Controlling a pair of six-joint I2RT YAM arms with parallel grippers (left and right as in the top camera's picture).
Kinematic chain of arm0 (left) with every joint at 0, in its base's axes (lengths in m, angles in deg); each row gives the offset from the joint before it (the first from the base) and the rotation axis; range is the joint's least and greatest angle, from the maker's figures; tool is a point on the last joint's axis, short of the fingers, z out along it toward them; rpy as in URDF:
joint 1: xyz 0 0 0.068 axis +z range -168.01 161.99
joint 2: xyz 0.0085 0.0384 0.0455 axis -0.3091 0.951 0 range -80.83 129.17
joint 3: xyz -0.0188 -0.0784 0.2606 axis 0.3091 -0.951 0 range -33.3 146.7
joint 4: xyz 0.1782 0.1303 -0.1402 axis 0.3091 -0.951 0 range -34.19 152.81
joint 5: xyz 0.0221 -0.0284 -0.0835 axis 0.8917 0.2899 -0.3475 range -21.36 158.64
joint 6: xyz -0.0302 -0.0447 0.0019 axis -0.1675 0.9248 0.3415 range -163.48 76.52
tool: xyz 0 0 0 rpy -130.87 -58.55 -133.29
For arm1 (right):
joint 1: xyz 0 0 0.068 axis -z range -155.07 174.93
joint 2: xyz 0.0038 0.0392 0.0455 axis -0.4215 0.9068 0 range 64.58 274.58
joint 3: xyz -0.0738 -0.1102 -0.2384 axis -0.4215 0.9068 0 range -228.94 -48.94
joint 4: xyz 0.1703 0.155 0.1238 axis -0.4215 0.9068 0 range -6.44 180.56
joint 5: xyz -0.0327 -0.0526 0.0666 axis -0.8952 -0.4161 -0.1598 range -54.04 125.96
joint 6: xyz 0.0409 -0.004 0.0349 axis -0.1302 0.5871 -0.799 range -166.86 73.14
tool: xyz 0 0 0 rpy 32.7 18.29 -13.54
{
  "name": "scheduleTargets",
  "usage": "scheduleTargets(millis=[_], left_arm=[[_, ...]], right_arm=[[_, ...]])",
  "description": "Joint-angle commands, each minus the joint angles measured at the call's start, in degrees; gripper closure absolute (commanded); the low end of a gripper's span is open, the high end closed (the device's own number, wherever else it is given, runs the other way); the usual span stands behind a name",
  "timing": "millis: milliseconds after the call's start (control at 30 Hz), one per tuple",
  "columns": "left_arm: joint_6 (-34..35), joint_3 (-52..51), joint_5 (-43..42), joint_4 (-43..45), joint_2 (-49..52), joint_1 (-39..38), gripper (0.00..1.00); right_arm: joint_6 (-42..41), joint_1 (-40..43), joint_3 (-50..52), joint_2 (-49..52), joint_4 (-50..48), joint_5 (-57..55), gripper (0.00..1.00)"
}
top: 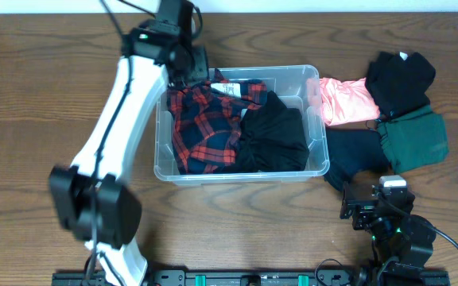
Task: Pack container
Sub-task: 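Press the plaid shirt down into the bin with the left gripper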
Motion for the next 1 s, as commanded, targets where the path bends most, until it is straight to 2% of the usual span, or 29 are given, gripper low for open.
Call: scheduleTargets(millis=[0,167,300,500,633,700,733,833,967], left_arm=[[-0.3,0.3,-0.6,-4.6,-1.4,-0.8,0.50],[-0.6,-2.3,-3.2,-18.3,-0.6,-2.6,0.50],[-2.7,-7.4,-5.2,-19.9,-0.5,-5.5,0.50],[-2.9,-18.8,-5.9,-13.7,0.0,-8.8,0.44],[-2.9,-29.5,-6.0,-0.7,1.8,-7.7,0.39],[-2.9,-33.7,-5.9,5.1,4.1,-6.4,0.31],[-2.9,-35.4,-5.9,7.3,5.8,-5.5,0.30],[-3.3,-35.9,-6.0,8.5,10.6,-2.8,0.32],[-4.7,-35.8,-6.0,9.4,11.8,0.4,0.34]], right_arm=[[0.1,-0.1,0.1,-0.2,0.1,0.4,0.01],[0.1,-0.1,0.1,-0.2,0.1,0.4,0.01],[0.1,-0.1,0.1,-0.2,0.1,0.4,0.01],[0.1,-0.1,0.1,-0.2,0.1,0.4,0.01],[0.1,-0.1,0.1,-0.2,0.1,0.4,0.01],[0.1,-0.1,0.1,-0.2,0.1,0.4,0.01],[0.1,-0.1,0.1,-0.2,0.1,0.4,0.01],[0.1,-0.1,0.1,-0.2,0.1,0.4,0.01],[0.1,-0.1,0.1,-0.2,0.1,0.4,0.01]])
